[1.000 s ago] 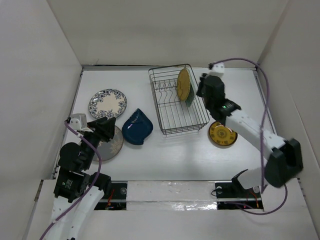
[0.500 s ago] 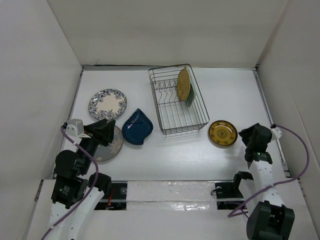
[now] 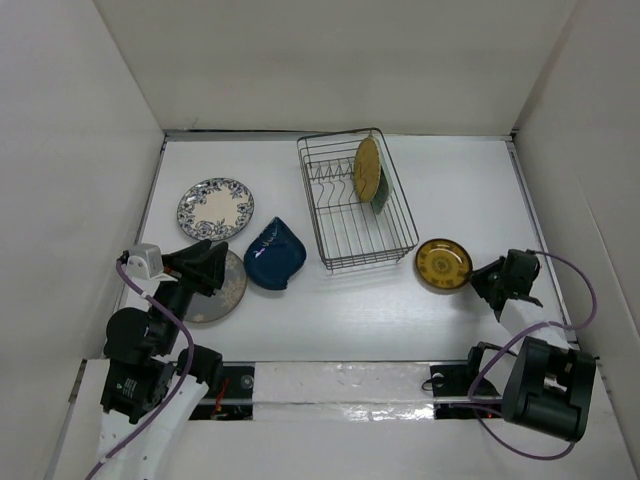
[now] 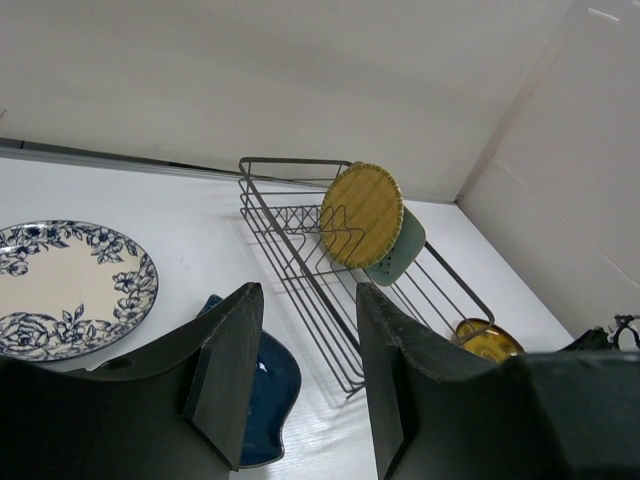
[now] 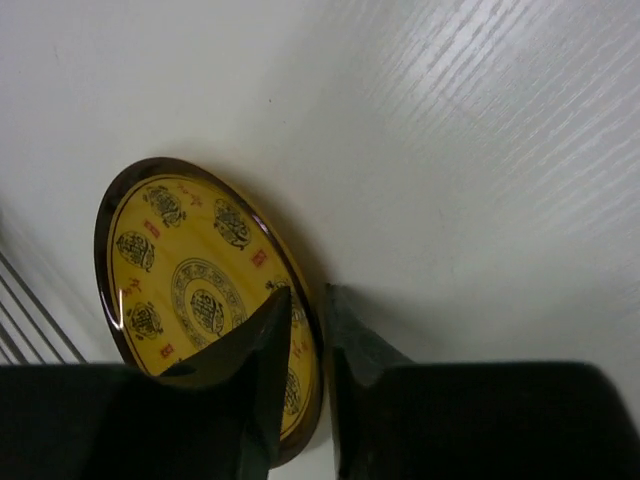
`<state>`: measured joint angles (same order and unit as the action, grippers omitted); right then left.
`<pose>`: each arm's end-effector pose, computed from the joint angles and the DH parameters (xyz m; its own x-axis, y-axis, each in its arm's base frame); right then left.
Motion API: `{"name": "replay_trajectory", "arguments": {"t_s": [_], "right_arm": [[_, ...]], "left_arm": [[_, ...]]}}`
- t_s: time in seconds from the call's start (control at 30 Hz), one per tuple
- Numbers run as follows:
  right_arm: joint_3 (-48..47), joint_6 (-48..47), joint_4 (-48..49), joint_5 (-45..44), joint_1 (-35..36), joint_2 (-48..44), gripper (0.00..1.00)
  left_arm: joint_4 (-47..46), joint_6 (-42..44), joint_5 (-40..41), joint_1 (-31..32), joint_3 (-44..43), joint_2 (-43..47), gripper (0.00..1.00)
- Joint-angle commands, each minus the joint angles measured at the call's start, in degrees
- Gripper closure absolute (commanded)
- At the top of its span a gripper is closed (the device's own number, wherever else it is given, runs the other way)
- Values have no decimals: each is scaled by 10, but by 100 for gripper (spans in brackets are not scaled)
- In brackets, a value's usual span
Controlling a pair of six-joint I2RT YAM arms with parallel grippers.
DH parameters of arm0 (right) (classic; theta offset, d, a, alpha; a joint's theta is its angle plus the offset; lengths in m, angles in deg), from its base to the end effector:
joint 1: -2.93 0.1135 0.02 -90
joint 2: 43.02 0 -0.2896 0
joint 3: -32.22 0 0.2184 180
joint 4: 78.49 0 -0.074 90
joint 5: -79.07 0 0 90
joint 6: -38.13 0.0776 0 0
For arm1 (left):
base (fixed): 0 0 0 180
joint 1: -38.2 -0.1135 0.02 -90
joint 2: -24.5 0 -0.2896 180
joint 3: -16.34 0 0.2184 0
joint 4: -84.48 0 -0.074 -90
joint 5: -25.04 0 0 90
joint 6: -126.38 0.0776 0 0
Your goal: Load the plates into the dish rack
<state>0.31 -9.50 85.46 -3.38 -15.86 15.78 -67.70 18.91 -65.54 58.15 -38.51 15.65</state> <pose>0.1692 -0.0468 0.1596 -0.3227 0.8155 -0.4805 0.6033 0.5684 0.5595 0.0275 -0.0108 0.3625 0.1746 -0.3827 -0.9072 0.4221 0.8615 -0.2822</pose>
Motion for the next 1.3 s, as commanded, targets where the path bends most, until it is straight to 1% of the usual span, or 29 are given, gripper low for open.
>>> {"name": "replay_trajectory", "arguments": {"t_s": [0.0, 0.03, 0.07, 0.13, 0.2, 0.23, 0.3, 0.33, 0.37, 0.43, 0.47, 0.5, 0.53, 0.57, 0.6, 0.63, 0.67, 0.7, 0.73, 0.77, 0.8, 0.83, 0.9, 0.93, 0.97, 1.03, 1.07, 1.17, 1.27], "right_arm": [[4, 3, 55, 13, -10, 20, 84], [0, 3, 60, 13, -10, 30, 89], [-2, 8, 64, 7, -10, 30, 99], [-13, 10, 63, -16, -10, 12, 100], [-29, 10, 39, -35, -10, -20, 100], [-38, 10, 33, -48, -10, -69, 100], [-76, 3, 26, -67, -5, -125, 100], [-93, -3, 26, -108, 6, -150, 100], [-138, -19, 26, -128, 37, -183, 100], [-190, -47, 32, -188, 87, -182, 100], [-220, -82, 29, -209, 150, -169, 100], [-287, -101, 25, -232, 185, -121, 100], [-322, -119, 20, -267, 217, -92, 100], [-354, -161, 12, -279, 248, -62, 100], [-421, -183, 6, -299, 312, -2, 100], [-453, -204, 3, -341, 342, 31, 100], [-489, -253, -1, -360, 368, 65, 100], [-526, -276, -37, -383, 413, 101, 100], [-597, -299, -51, -429, 431, 171, 100], [-633, -342, -64, -453, 448, 207, 100], [-668, -361, -93, -481, 463, 241, 100], [-726, -383, -101, -528, 487, 303, 100], [-780, -444, -120, -567, 503, 357, 100], [-803, -460, -126, -589, 509, 379, 100], [-854, -481, -152, -596, 515, 424, 100], [-898, -503, -169, -626, 523, 465, 100], [-940, -519, -186, -635, 530, 501, 100], [-979, -554, -196, -659, 545, 540, 100], [-1015, -560, -215, -667, 551, 577, 100]], "left_arm": [[-22, -2, 1, 4, -3, 6, 61], [-21, -2, 1, 4, -3, 5, 61], [-21, -2, 1, 4, -4, 4, 61], [-22, -2, 1, 4, -4, 2, 61], [-22, -1, 1, 4, -2, 0, 61], [-22, -2, 1, 4, -3, -6, 61], [-23, -2, -1, 4, -3, -8, 61], [-23, -2, -2, 4, -3, -9, 61], [-24, -2, -2, 4, -2, -11, 61], [-25, -1, -2, 4, -2, -17, 61], [-25, -1, -4, 4, -1, -19, 61], [-26, -1, -6, 4, -2, -21, 61], [-26, 0, -7, 4, -2, -26, 61], [-27, 0, -7, 4, -2, -28, 61], [-28, 1, -5, 4, -2, -30, 61], [-27, 1, -2, 4, -3, -35, 61], [-26, 1, -1, 4, -2, -38, 61], [-25, 1, 0, 4, -2, -39, 61], [-26, 2, 0, 4, -2, -41, 61], [-26, 2, 1, 4, -2, -41, 61], [-27, 2, 1, 4, -1, -42, 61], [-27, 2, 1, 4, -2, -46, 61], [-26, 2, 1, 4, -3, -51, 61], [-26, 3, 1, 4, -3, -56, 61], [-27, 3, 1, 4, -2, -57, 61], [-27, 4, 1, 4, -3, -62, 61], [-27, 4, 1, 4, -3, -64, 61], [-27, 4, 1, 4, -3, -65, 61], [-27, 4, 1, 4, -3, -64, 61]]}}
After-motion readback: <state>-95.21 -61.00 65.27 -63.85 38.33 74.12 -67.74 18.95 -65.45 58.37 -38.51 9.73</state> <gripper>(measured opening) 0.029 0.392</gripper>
